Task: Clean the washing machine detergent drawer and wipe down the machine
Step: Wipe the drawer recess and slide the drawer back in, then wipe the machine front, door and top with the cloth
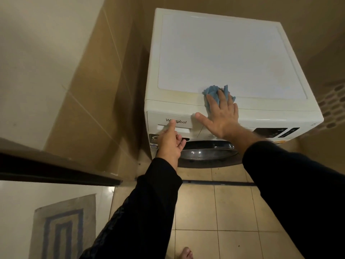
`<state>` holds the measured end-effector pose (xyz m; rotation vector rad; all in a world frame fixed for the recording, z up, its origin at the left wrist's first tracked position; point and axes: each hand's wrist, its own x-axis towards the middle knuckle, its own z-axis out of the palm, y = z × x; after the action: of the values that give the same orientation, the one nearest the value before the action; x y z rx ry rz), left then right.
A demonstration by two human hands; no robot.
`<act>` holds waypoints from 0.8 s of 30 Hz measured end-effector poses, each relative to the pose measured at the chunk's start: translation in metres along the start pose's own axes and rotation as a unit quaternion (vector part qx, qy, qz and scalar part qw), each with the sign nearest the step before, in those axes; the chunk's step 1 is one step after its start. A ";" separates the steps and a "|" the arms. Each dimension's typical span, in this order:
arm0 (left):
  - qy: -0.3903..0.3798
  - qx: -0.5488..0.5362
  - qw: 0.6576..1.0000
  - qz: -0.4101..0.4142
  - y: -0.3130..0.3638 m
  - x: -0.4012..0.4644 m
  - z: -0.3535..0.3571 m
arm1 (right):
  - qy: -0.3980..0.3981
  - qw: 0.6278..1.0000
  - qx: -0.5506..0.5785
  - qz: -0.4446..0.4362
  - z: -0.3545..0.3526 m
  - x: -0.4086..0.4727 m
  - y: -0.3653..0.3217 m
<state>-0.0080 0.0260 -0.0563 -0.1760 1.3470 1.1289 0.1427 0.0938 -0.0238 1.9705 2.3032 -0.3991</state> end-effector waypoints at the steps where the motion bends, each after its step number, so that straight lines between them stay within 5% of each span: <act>1: -0.002 0.019 1.000 -0.002 0.002 -0.004 0.000 | 0.000 1.000 0.000 0.001 0.000 0.000 0.001; 11: -0.025 0.103 0.994 0.013 0.026 -0.083 -0.017 | -0.053 0.998 0.042 -0.021 -0.020 0.006 0.008; 16: 0.007 0.103 0.993 0.057 0.042 -0.129 0.010 | -0.036 0.978 0.154 -0.137 -0.041 -0.003 0.022; 21: 0.003 0.104 0.990 0.096 0.031 -0.169 0.041 | -0.120 0.875 0.460 -0.093 -0.081 -0.061 0.031; 24: 0.014 0.132 0.986 0.104 0.012 -0.184 0.055 | -0.151 0.662 0.734 -0.028 -0.109 -0.090 0.039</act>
<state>0.0540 -0.0299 0.1170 0.1450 1.5516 1.1098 0.2075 0.0408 0.0966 1.6903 1.6799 -2.9917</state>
